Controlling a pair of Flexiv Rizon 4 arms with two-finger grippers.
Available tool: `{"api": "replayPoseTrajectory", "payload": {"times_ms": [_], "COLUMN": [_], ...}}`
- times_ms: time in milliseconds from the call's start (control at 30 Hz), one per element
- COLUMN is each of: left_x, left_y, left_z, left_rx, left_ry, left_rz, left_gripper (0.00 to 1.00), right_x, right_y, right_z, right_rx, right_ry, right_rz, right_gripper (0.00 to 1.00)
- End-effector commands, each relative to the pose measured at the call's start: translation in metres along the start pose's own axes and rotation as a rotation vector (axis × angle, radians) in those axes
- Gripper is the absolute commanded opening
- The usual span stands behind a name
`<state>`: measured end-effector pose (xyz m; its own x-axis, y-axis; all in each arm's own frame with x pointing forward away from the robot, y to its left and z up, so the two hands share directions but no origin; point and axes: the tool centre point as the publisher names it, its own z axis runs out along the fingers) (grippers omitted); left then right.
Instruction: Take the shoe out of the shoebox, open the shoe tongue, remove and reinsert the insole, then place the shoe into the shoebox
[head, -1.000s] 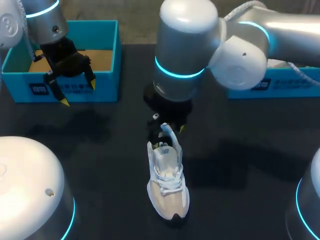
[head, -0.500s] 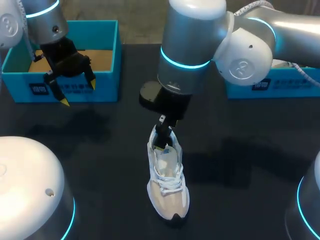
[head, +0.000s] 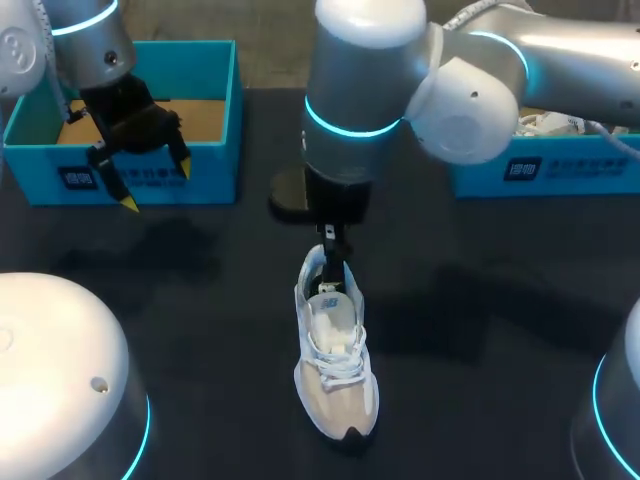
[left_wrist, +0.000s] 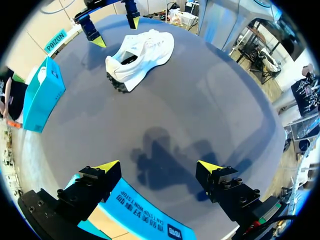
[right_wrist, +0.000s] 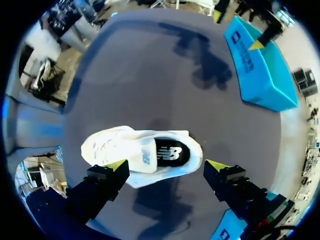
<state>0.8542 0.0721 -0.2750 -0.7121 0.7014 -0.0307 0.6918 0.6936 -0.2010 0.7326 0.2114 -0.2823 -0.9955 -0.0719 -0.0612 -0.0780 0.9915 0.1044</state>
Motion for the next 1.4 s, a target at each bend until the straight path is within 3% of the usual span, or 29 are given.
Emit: {"api": "replayPoseTrajectory", "payload": {"times_ms": [33, 300, 667, 800, 967, 1100, 1400], "left_x": [0.002, 0.005, 0.013, 0.015, 0.019, 0.027, 0.036], "left_y": [0.003, 0.019, 0.028, 0.034, 0.05, 0.06, 0.064], "left_z": [-0.004, -0.013, -0.023, -0.024, -0.03, -0.037, -0.044], "left_rx": [0.009, 0.092, 0.032, 0.049, 0.077, 0.091, 0.069], "left_ry": [-0.005, -0.012, -0.001, -0.003, -0.059, -0.086, -0.082], "left_rz": [-0.033, -0.251, -0.499, -0.574, -0.817, -0.933, -1.084], "left_gripper": [1.0, 1.0, 1.0, 1.0, 1.0, 1.0, 1.0], "right_x": [-0.01, -0.031, -0.047, -0.051, -0.055, -0.052, -0.054], "right_y": [0.004, -0.003, -0.006, -0.005, -0.006, -0.007, -0.011], "right_z": [0.009, 0.028, 0.054, 0.064, 0.072, 0.074, 0.086], "right_rx": [0.007, -0.024, -0.022, -0.035, -0.041, -0.043, -0.039], "right_ry": [-0.006, 0.0, 0.008, 0.018, 0.023, 0.024, 0.044], "right_rz": [-0.018, -0.039, -0.065, -0.084, -0.092, -0.101, -0.103], "right_gripper": [1.0, 1.0, 1.0, 1.0, 1.0, 0.85, 0.72]}}
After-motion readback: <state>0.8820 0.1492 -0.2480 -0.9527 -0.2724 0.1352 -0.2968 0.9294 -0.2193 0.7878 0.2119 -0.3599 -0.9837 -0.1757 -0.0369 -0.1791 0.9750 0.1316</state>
